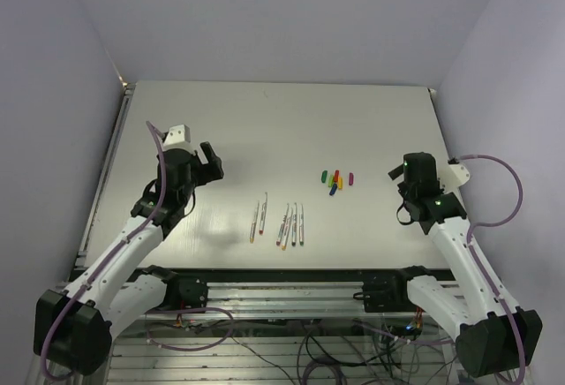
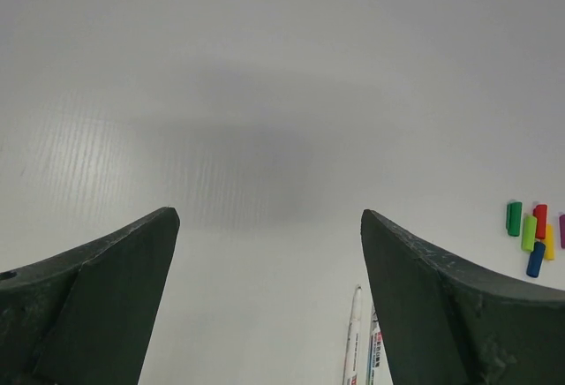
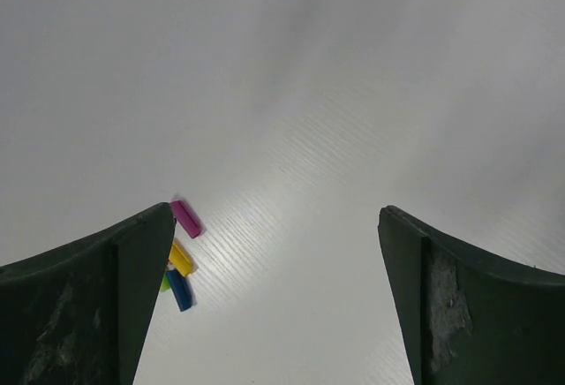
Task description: Insert the pens into the pen caps
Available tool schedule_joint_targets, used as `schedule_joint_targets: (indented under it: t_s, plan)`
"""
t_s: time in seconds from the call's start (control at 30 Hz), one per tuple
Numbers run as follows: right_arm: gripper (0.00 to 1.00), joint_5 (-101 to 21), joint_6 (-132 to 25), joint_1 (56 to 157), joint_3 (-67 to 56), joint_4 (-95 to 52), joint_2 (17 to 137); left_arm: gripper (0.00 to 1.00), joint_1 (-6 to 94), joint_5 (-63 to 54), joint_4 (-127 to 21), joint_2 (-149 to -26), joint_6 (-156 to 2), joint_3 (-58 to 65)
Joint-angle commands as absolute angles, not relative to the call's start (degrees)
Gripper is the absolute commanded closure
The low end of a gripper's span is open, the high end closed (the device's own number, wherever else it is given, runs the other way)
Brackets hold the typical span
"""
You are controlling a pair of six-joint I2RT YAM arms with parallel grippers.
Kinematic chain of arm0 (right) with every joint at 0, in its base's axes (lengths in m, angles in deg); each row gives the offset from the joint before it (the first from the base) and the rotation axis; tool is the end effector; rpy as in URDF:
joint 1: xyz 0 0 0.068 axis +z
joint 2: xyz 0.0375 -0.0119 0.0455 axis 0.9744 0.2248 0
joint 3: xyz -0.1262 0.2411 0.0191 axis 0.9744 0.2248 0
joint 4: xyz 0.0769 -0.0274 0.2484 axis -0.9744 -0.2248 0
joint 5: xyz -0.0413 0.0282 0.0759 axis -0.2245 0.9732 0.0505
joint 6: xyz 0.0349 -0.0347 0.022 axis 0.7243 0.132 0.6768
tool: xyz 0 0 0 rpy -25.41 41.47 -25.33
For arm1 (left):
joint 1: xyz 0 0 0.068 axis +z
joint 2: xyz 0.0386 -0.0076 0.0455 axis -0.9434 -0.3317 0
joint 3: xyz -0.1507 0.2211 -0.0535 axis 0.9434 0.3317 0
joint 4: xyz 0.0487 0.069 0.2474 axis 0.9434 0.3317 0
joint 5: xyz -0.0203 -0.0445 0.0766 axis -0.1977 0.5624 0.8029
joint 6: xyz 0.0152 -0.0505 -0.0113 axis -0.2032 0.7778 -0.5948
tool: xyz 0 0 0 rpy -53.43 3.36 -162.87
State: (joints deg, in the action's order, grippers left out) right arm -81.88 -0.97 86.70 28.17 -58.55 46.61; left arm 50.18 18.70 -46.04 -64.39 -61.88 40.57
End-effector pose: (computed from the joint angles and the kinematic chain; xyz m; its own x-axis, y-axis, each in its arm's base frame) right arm 0.1767 0.0097 0.2662 -0.1514 0.6919 -0.7059 0.7384 0.5540 0.3846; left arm 0.2017 -0.0655 0.2658 -0.3696 -0.3266 -0.8699 -0.0578 0.9425 -0.3292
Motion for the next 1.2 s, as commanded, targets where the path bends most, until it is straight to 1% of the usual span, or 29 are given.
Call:
schedule_joint_targets:
  t_s: [0.0, 0.17, 0.3, 0.4, 0.6, 0.73, 0.8, 0.93, 1.1, 1.13, 1.17]
  plan:
    - [0.0, -83.14, -1.45, 86.45, 27.9, -58.03, 45.78, 0.05, 50.19, 15.91, -49.44, -64.83, -61.86, 41.29]
    - [0.0, -82.39, -4.91, 86.44, 30.92, -54.53, 43.3, 0.05, 49.55, 13.72, -50.69, -64.87, -62.91, 41.76]
    - [0.0, -82.54, -6.08, 86.47, 33.31, -53.19, 40.6, 0.05, 47.71, 14.67, -51.08, -64.49, -64.35, 41.78]
    - [0.0, -83.88, -5.34, 86.46, 34.18, -53.4, 38.82, 0.05, 43.29, 17.07, -51.42, -63.86, -66.41, 41.41]
    - [0.0, -83.61, -7.9, 86.47, 34.16, -52.67, 39.76, 0.05, 29.56, 27.72, -49.95, -65.92, -69.95, 38.64]
    - [0.0, -80.14, -7.47, 86.47, 35.13, -50.33, 39.18, 0.05, 24.8, 28.13, -48.38, -69.55, -67.7, 37.04]
    - [0.0, -78.61, -6.44, 86.48, 35.27, -49.93, 38.25, 0.05, 23.92, 27.26, -48.93, -69.79, -65.88, 37.48]
    - [0.0, -75.32, -9.62, 86.49, 35.73, -47.52, 37.24, 0.06, 23.87, 24.86, -49.62, -69.34, -62.78, 38.0]
    - [0.0, -69.51, -16.96, 86.47, 38.59, -40.52, 35.52, 0.06, 23.92, 24.51, -44.18, -71.44, -60.03, 35.55]
    - [0.01, -68.96, -17.67, 86.5, 39.25, -39.17, 35.29, 0.05, 23.9, 24.62, -42.96, -71.99, -59.27, 35.34]
    - [0.05, -68.87, -17.56, 86.44, 39.8, -38.11, 35.37, 0.06, 23.87, 24.58, -42.17, -72.33, -58.7, 35.33]
